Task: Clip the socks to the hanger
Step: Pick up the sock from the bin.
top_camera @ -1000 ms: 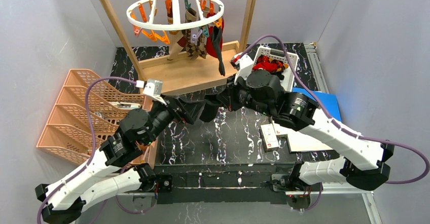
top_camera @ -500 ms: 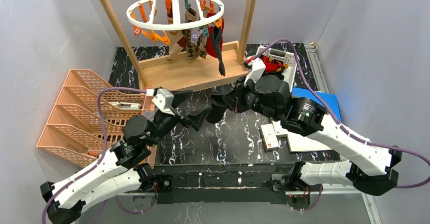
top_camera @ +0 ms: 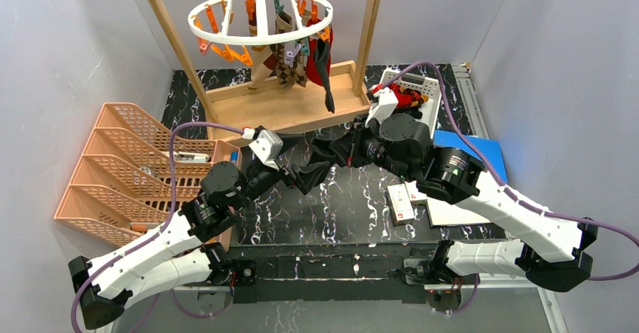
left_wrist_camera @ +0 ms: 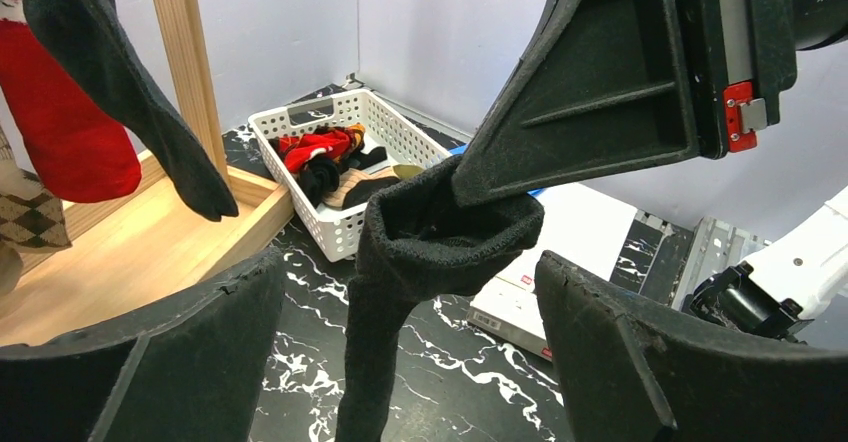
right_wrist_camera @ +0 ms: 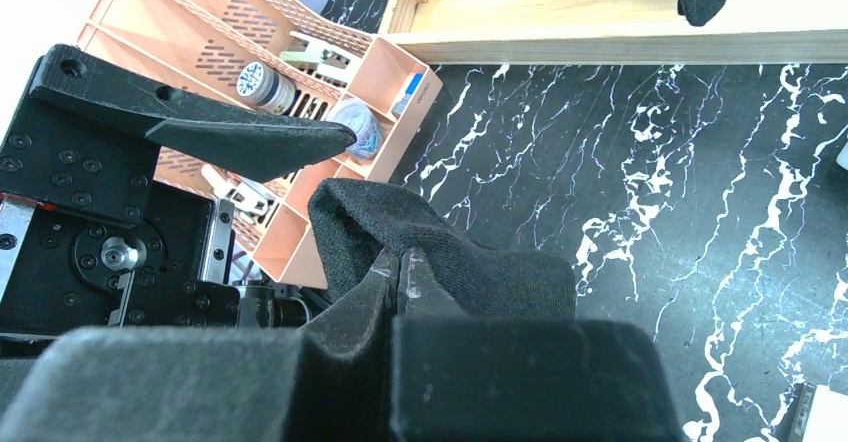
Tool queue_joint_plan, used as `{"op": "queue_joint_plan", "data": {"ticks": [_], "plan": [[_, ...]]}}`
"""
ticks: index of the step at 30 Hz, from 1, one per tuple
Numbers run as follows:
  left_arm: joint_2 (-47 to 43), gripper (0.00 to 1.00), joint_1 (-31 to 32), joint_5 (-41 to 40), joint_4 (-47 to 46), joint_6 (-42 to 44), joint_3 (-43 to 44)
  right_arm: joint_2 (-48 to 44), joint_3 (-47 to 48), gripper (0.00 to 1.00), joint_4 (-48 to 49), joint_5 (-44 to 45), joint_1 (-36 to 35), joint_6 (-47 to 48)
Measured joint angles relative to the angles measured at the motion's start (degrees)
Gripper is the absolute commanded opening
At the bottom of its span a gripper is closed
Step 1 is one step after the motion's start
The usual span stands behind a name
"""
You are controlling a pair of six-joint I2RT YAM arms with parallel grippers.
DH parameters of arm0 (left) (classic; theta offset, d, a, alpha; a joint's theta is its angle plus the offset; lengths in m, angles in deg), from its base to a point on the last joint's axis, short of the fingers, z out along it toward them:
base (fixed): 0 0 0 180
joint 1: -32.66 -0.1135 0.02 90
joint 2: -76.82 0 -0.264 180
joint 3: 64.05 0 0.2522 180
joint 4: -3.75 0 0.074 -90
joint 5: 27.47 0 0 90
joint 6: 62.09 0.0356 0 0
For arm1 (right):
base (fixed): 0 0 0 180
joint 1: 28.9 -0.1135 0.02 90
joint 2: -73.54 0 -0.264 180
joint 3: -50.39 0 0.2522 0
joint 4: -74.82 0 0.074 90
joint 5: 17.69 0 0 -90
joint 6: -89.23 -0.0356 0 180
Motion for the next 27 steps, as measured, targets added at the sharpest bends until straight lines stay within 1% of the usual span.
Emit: {"op": "queue_joint_plan", "data": {"ticks": [2, 6, 9, 12, 14, 15, 18, 20, 22, 24, 27], "plan": [[0.00, 0.98, 0.00, -0.02, 0.02, -0.20, 0.00, 0.00, -0.02, 0.01, 0.07, -0.02, 0.00, -0.17], [-0.48, 0.99, 0.00, -1.68, -1.27, -2.69, -0.76, 0.00, -0.02, 0.01, 0.37, 0.00, 0.00, -0.39], [-3.76, 0.98, 0.00, -6.23, -6.49, -6.23, -5.92, -0.02, -0.09, 0.01, 0.55, 0.00, 0.00, -0.72], [-7.34, 0.98, 0.00, -11.96, -7.23, -8.61, -9.94, -0.42, -0.83, 0.01, 1.09, 0.02, 0.00, -1.25], [-8.13, 0.98, 0.00, -17.66, -4.22, -10.93, -9.66, -0.63, -1.05, 0.01, 1.07, 0.09, 0.00, -1.51], [-7.80, 0.98, 0.00, -20.72, -1.07, -12.55, -8.31, -0.63, -1.05, 0.01, 1.14, 0.24, 0.00, -1.64], [-2.86, 0.99, -0.07, -26.60, 10.49, -14.14, 0.66, -0.61, -1.05, 0.01, 1.07, 1.07, 0.00, -2.40], [0.87, 0.98, -0.04, -27.19, 15.45, -13.44, 6.43, -0.28, -1.03, 0.01, 0.83, 1.62, 0.02, -3.19], [2.93, 0.98, 0.00, -26.23, 17.75, -12.33, 8.55, 0.55, -0.96, 0.01, 0.66, 2.05, 0.20, -4.13], [1.53, 0.98, 0.00, -23.45, 18.12, -10.54, 6.34, 1.75, -0.94, 0.01, 0.15, 2.14, 0.74, -5.27], [-5.09, 0.98, 0.00, -18.14, 14.08, -7.23, -1.81, 2.89, -1.20, 0.01, 0.02, 1.90, 1.77, -7.04]]}}
